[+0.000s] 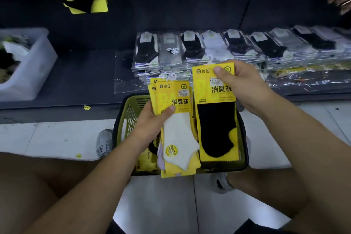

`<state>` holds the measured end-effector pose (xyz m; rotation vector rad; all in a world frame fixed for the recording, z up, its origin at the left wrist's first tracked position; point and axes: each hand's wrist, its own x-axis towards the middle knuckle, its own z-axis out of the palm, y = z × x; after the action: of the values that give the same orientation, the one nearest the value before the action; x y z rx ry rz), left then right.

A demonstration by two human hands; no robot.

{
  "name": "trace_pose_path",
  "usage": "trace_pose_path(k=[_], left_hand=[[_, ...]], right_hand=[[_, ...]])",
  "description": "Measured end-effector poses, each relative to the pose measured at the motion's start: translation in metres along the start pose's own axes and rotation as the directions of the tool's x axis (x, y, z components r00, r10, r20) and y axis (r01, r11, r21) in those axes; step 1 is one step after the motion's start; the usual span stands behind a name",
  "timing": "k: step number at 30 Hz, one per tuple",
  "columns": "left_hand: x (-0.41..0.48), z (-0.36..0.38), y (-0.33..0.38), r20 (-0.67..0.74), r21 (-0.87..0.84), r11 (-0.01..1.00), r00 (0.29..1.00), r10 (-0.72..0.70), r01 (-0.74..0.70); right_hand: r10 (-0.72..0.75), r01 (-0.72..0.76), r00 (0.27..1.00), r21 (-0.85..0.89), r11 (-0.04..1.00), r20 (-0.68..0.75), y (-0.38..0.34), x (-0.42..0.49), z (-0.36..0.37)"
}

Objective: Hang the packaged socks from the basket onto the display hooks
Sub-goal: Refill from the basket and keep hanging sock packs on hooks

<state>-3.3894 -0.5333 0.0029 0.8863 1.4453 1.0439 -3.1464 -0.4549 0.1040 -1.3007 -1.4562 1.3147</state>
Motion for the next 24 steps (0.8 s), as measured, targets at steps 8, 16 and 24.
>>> trace_pose_path(k=[8, 16, 24], left_hand=[[-0.005, -0.012, 0.070, 0.054, -0.054, 0.986, 0.986, 0.159, -0.156], [-0.008, -0.048, 0.172, 0.024, -0.043, 0.940, 0.941, 0.338, -0.337], [0.017, -0.091, 0.250, -0.128, -0.183, 0.841, 0.861, 0.493, -0.509]], right_hand=[[0.028, -0.027, 1.000, 0.024, 0.999, -0.014, -0.039, 0.013, 0.059], [-0.255, 0.276, 0.925, 0.038, 0.960, -0.280, -0.117, 0.039, 0.111], [-0.500, 0.503, 0.855, -0.011, 0.864, -0.135, -0.217, 0.102, 0.136]])
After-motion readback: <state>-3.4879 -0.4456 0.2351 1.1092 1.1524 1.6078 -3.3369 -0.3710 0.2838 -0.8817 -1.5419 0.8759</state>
